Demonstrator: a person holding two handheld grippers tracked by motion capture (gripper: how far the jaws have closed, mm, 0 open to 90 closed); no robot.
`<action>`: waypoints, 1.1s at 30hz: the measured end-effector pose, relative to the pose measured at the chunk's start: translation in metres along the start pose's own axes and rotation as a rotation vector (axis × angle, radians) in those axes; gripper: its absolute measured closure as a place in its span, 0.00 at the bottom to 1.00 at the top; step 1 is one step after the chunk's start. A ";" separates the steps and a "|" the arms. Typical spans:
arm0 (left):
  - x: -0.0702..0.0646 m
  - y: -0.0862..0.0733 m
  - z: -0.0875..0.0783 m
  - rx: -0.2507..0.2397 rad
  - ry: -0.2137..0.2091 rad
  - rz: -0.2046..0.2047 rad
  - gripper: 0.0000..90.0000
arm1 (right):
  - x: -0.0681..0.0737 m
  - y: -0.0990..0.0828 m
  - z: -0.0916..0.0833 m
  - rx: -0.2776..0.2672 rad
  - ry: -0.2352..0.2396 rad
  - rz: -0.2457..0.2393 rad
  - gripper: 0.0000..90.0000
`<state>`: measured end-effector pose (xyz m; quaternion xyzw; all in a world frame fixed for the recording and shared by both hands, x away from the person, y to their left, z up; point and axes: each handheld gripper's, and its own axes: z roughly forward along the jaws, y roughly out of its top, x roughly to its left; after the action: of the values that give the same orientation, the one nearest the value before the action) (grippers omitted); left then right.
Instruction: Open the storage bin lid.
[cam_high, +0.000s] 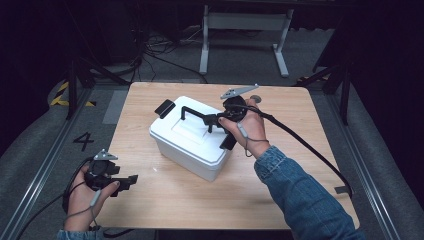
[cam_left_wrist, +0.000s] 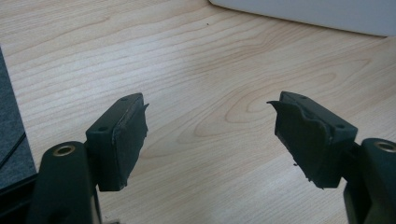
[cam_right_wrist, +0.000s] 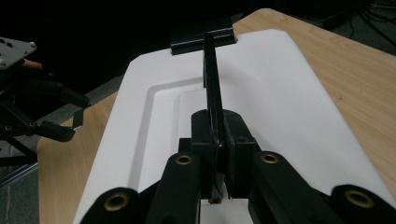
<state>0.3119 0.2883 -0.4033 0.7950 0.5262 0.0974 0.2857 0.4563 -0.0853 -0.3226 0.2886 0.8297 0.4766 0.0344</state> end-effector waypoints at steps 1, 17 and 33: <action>0.000 0.000 0.000 0.000 0.000 0.000 0.29 | 0.001 0.001 -0.001 -0.006 -0.005 -0.007 0.94; -0.003 0.007 0.006 0.002 -0.008 0.013 0.29 | 0.005 0.016 -0.033 -0.072 -0.009 -0.024 0.94; -0.005 0.025 0.015 0.003 -0.022 0.036 0.28 | -0.009 0.011 -0.088 -0.132 -0.080 -0.018 0.94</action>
<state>0.3362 0.2712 -0.4006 0.8057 0.5088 0.0931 0.2886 0.4397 -0.1538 -0.2681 0.2971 0.7969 0.5180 0.0909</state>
